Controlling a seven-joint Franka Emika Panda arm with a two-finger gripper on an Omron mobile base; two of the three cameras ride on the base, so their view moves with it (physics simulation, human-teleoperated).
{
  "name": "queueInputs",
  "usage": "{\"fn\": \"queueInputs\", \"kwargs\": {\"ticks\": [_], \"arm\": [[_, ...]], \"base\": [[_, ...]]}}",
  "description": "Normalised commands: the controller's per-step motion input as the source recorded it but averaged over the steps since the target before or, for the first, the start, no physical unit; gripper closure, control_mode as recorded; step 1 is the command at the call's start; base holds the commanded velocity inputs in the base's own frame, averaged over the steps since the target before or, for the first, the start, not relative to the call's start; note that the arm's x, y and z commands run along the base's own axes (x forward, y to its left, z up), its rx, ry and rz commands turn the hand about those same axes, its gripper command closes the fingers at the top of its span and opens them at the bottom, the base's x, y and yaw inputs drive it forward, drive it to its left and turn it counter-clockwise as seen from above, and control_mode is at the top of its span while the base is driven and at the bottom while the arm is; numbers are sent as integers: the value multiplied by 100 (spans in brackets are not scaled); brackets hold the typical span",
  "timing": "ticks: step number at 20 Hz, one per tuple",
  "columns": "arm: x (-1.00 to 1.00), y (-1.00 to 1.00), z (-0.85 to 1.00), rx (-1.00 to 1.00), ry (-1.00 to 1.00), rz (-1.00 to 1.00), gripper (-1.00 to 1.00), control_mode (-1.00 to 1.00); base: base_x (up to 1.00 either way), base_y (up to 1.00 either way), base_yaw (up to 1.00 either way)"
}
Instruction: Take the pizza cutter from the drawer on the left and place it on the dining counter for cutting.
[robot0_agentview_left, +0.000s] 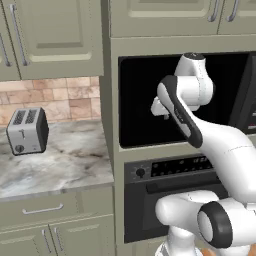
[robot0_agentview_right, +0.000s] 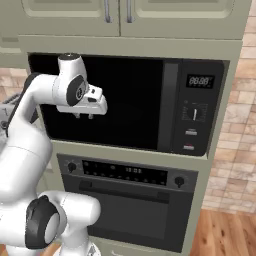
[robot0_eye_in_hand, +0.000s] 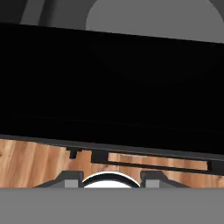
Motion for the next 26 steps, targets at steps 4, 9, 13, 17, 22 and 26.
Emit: {"fn": "queueInputs", "kwargs": {"ticks": [4, 9, 13, 17, 22, 26], "arm": [[-51, 58, 0, -8, 0, 4, -100, -100], [-100, 100, -13, -26, 0, 18, -100, -100], [-85, 100, -64, -34, -8, 25, -100, -100], [-40, 100, -62, -29, -10, 27, -100, -100], [-25, 100, -34, -22, -8, 14, -100, -100], [0, 99, -59, -2, 0, 18, -100, -100]], "base": [[0, 0, 0], [0, 0, 0], [0, 0, 0], [0, 0, 0], [0, 0, 0], [0, 0, 0]]}}
